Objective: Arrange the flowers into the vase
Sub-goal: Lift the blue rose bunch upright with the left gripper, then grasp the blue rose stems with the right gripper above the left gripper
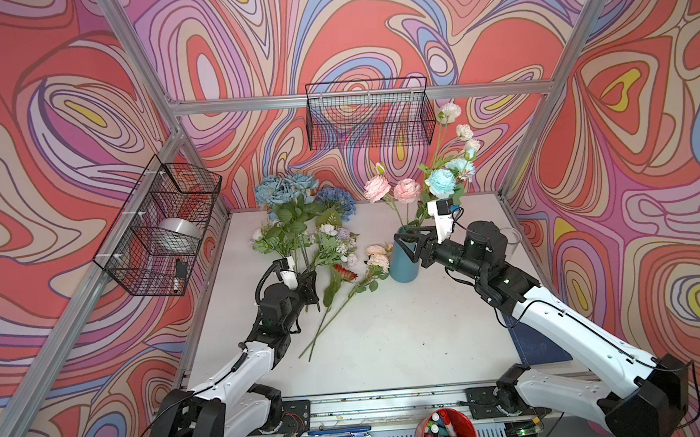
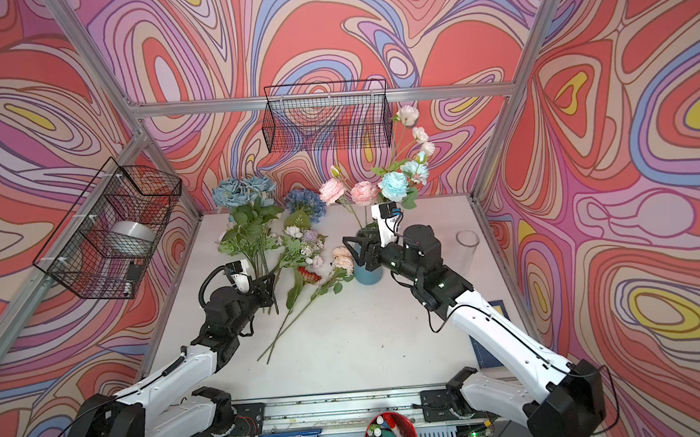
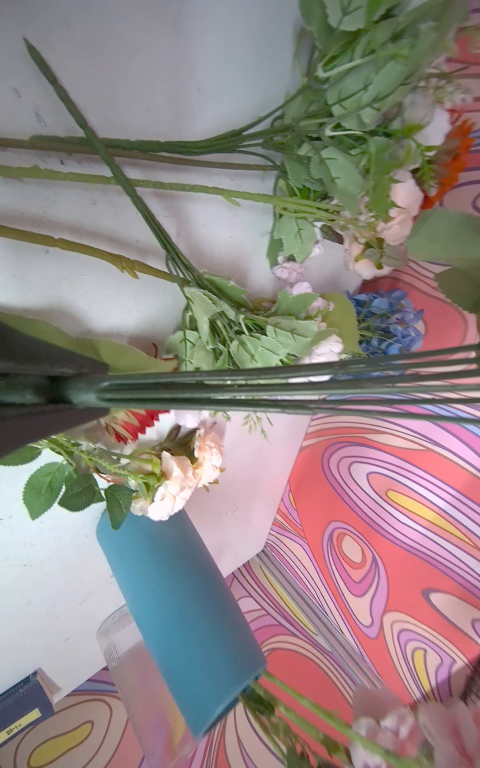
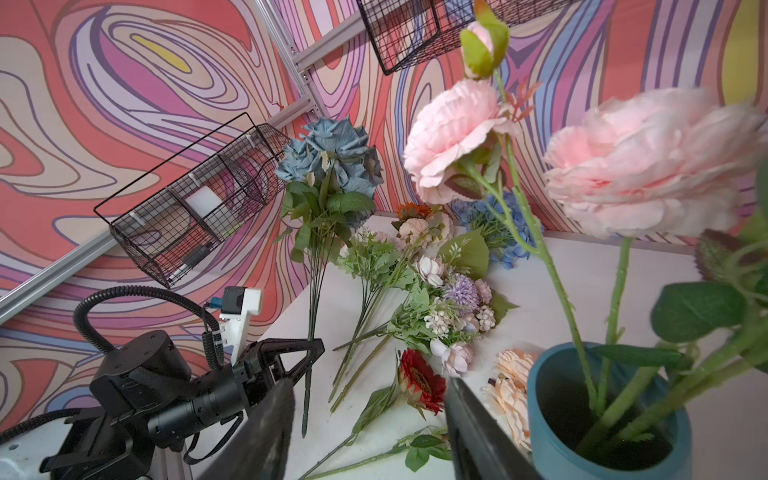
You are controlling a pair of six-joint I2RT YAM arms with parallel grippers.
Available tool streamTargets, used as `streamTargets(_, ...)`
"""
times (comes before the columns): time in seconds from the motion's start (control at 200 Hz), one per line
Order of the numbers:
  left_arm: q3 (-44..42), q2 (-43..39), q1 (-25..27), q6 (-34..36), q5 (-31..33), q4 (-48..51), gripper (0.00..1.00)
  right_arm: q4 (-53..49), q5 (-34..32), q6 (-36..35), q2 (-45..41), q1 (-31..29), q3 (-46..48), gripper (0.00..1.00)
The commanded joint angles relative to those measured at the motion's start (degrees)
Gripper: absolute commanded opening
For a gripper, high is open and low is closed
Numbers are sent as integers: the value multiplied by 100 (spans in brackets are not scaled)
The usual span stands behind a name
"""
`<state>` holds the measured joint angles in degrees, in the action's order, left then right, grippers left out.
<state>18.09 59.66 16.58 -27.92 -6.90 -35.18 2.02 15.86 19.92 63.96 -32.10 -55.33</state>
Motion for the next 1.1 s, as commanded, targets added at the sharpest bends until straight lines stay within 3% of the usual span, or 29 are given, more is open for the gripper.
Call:
streamTargets(0.0, 157, -396, 36, 359, -171, -464, 0, -109, -231, -367, 171, -350, -326, 60)
streamTargets(0.19, 413, -909, 85, 290, -586, -228, 0, -168, -21, -463, 858, -965, -953, 60)
streamTargets(0.516, 962, -1411, 226, 241, -1425, 223, 0, -501, 854, 37, 2310, -1615, -2612, 62)
streamTargets(0.791, 907, -1371, 492, 100, -1588, -325, 0, 60, 973, 126, 2572, -1668, -2737, 60)
streamTargets(1.097, 878, -1400, 832, 235, -1620, -396, 0, 173, 738, 218, 2756, -1661, -2747, 50)
